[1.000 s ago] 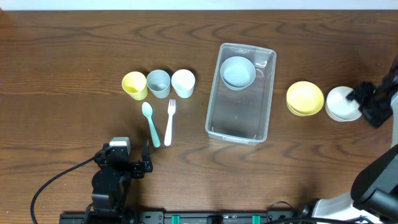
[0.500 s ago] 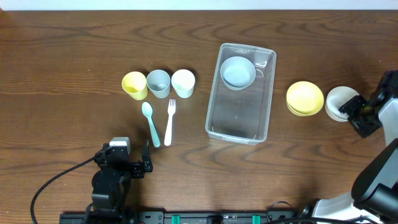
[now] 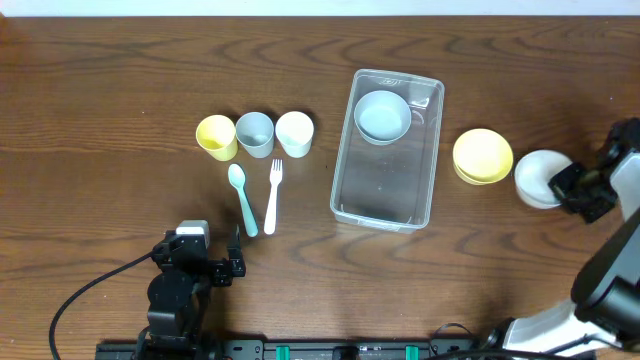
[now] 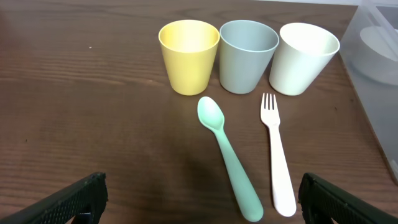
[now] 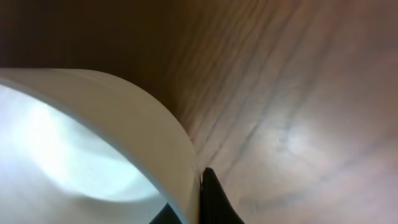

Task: Pack container
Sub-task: 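Move the right gripper to the white bowl and grasp it, then place the white bowl into the grey bowl with the right gripper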

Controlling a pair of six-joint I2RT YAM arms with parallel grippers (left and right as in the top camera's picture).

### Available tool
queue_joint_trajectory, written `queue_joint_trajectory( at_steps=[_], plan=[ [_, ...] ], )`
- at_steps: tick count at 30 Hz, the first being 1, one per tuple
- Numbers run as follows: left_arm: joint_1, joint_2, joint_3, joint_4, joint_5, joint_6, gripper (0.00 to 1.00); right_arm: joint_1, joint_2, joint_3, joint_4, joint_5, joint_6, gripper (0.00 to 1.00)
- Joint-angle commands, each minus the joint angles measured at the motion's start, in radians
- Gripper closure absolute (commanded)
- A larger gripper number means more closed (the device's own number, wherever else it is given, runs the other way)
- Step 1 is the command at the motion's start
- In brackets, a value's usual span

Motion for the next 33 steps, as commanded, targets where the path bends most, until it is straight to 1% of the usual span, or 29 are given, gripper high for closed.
queue_joint_trajectory(
  at_steps=[1,4,7,10,13,16,19,23,26,27,30,31,32,33],
  plan=[
    [0.005,-0.006,-0.016,-0.002,-0.001,-0.01,0.02,0.003,-0.157,0.092,-0.025,0.016,0.016,0.99],
    [0.005,-0.006,-0.016,-0.002,-0.001,-0.01,0.02,0.038,-0.309,0.158,-0.051,-0.058,0.034,0.99],
    [0.005,-0.006,-0.016,-0.002,-0.001,-0.01,0.02,0.122,-0.446,0.2,-0.038,-0.14,0.033,0.99],
    [0.005,-0.006,-0.016,-0.002,-0.001,-0.01,0.02,0.272,-0.529,0.208,-0.012,-0.161,0.033,0.99],
    [0.005,-0.006,-0.016,-0.002,-0.001,-0.01,0.02,0.465,-0.524,0.206,-0.003,-0.156,0.033,0.99],
    [0.005,-0.006,-0.016,-0.002,-0.001,-0.01,0.02,0.639,-0.437,0.206,0.032,-0.086,0.029,0.99],
    [0.005,-0.006,-0.016,-0.002,-0.001,-0.01,0.02,0.743,-0.296,0.206,0.087,-0.003,0.029,0.99],
    [0.005,-0.006,-0.016,-0.002,-0.001,-0.01,0.02,0.769,-0.065,0.207,0.198,-0.047,0.035,0.99],
    [0.005,-0.006,-0.016,-0.002,-0.001,-0.01,0.02,0.769,0.077,0.209,0.293,-0.147,0.041,0.99],
    [0.005,-0.006,-0.016,-0.002,-0.001,-0.01,0.02,0.769,0.112,0.212,0.311,-0.177,0.043,0.99],
    [0.005,-0.006,-0.016,-0.002,-0.001,-0.01,0.02,0.769,0.187,0.223,0.325,-0.186,0.09,0.98],
    [0.005,-0.006,-0.016,-0.002,-0.001,-0.01,0.02,0.768,0.196,0.225,0.326,-0.187,0.097,0.86],
    [0.005,-0.006,-0.016,-0.002,-0.001,-0.01,0.02,0.768,0.199,0.226,0.331,-0.187,0.084,0.72],
    [0.005,-0.006,-0.016,-0.002,-0.001,-0.01,0.02,0.768,0.195,0.227,0.333,-0.19,0.057,0.65]
  ],
)
